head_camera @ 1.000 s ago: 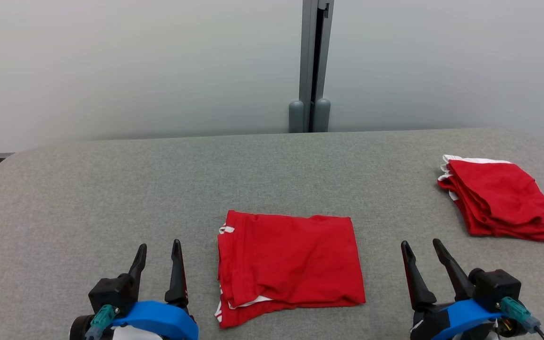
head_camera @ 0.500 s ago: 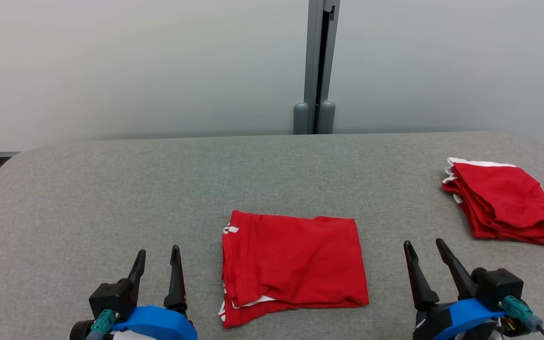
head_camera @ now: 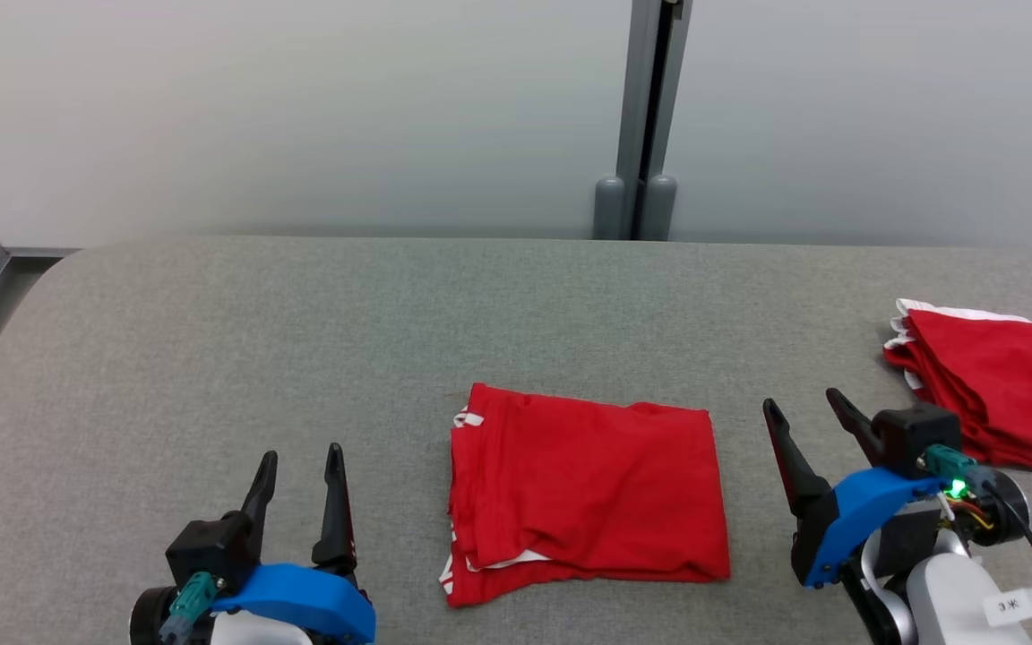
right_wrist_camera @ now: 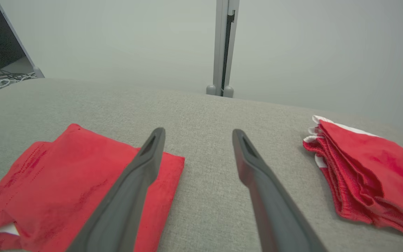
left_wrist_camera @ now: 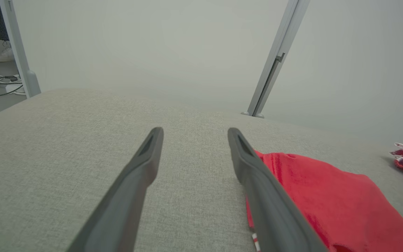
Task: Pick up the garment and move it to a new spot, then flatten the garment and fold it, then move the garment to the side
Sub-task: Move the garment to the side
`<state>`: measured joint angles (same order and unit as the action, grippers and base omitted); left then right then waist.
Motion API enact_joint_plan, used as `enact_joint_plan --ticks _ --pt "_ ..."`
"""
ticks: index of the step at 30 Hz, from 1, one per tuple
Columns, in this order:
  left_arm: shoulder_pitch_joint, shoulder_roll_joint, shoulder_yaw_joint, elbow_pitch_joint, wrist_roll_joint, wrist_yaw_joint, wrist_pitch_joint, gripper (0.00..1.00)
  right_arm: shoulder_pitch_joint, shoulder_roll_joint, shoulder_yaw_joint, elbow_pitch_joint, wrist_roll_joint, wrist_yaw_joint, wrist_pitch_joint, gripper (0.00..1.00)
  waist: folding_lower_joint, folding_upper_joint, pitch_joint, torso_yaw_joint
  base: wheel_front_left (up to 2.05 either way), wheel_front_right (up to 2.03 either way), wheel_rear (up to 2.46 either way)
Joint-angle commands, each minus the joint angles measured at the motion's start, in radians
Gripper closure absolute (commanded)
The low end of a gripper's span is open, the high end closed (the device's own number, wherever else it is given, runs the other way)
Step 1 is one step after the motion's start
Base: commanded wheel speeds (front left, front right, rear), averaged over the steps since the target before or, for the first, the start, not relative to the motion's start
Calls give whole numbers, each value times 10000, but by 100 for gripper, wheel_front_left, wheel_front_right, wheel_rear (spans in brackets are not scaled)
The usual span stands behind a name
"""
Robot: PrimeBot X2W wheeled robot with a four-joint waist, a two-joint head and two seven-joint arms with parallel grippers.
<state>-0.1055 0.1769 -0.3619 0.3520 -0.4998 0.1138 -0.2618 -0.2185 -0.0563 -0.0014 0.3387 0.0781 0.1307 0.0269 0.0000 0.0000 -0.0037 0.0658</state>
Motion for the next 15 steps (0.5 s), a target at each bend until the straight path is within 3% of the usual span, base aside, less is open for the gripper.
enact_joint_plan --ticks 1,7,15 --pt "-101 -37 107 -52 80 8 -41 0 -225 -281 101 63 -173 2 276 0 0 0 191 210 0 0 0" --pt "-103 -65 516 -228 100 95 -41 0 -584 -771 441 579 645 0 1923 0 0 0 696 774 0 0 0" --pt "-1 -80 1159 -440 279 42 -41 0 -868 -1155 610 1223 2074 2 3226 0 0 0 1313 1468 0 0 0"
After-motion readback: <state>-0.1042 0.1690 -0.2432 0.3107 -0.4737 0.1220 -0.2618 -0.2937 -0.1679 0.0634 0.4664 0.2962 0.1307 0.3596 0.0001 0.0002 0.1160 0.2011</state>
